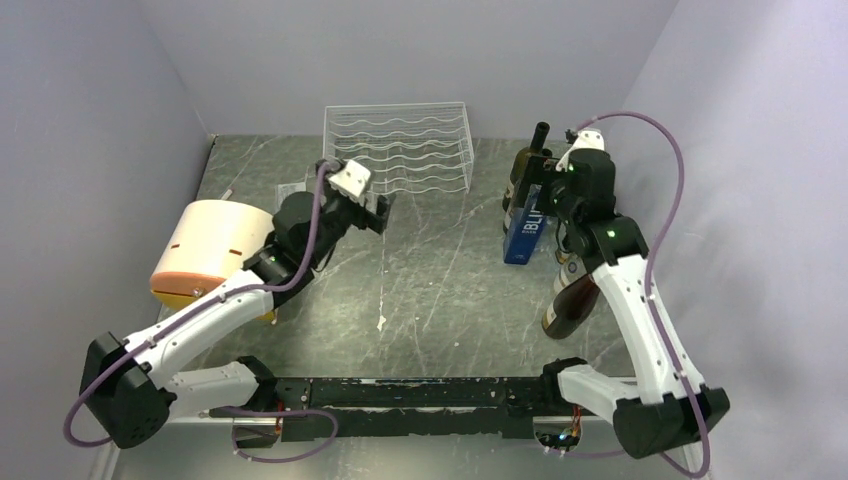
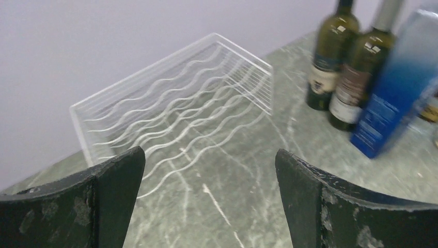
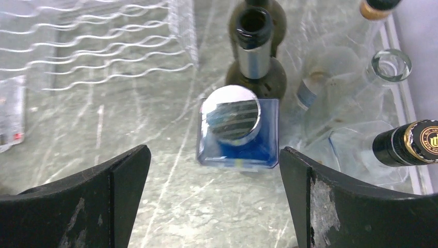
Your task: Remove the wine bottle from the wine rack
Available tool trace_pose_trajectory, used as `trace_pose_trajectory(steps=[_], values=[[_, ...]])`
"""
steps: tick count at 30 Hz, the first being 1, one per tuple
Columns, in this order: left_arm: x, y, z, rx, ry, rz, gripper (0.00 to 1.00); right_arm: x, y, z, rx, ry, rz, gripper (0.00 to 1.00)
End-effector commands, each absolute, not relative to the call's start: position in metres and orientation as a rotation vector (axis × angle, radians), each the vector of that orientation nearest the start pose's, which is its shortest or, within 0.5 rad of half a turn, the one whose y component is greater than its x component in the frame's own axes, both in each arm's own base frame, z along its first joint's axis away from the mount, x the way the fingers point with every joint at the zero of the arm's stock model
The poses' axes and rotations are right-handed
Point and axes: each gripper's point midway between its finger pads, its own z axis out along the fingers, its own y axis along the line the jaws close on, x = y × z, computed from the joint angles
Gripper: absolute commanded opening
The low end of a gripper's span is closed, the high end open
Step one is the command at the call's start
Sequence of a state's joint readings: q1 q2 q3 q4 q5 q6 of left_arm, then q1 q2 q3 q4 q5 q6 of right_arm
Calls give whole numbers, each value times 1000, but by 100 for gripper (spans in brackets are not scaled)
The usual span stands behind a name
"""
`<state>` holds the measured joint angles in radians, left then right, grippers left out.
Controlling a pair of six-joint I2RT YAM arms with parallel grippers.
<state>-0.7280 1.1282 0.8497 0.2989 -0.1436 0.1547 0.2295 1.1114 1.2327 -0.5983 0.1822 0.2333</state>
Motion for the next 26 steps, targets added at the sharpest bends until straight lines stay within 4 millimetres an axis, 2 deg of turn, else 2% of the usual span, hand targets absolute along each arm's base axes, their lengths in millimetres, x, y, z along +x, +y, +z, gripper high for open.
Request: trace_pose_trajectory(steps=[1, 5, 10, 14, 19, 22, 26], values=[[338, -199, 364, 307, 1434, -273, 99, 316, 77, 358, -24, 1831, 264, 100], [330, -183, 416, 240, 1449, -298, 99, 282, 83, 401, -98, 1688, 328, 100], [297, -155, 484, 178, 1379, -329, 99, 246, 59, 446, -75, 1574, 245, 100], [265, -126, 524, 122, 1285, -339, 99, 224, 44, 469, -43, 1517, 201, 100], [240, -101, 544, 85, 1233, -329, 99, 208, 34, 486, -14, 1463, 185, 100], [231, -92, 546, 72, 1226, -324, 99, 198, 31, 494, 0, 1425, 194, 100], [223, -89, 545, 75, 1225, -337, 99, 198, 33, 495, 3, 1423, 214, 100]])
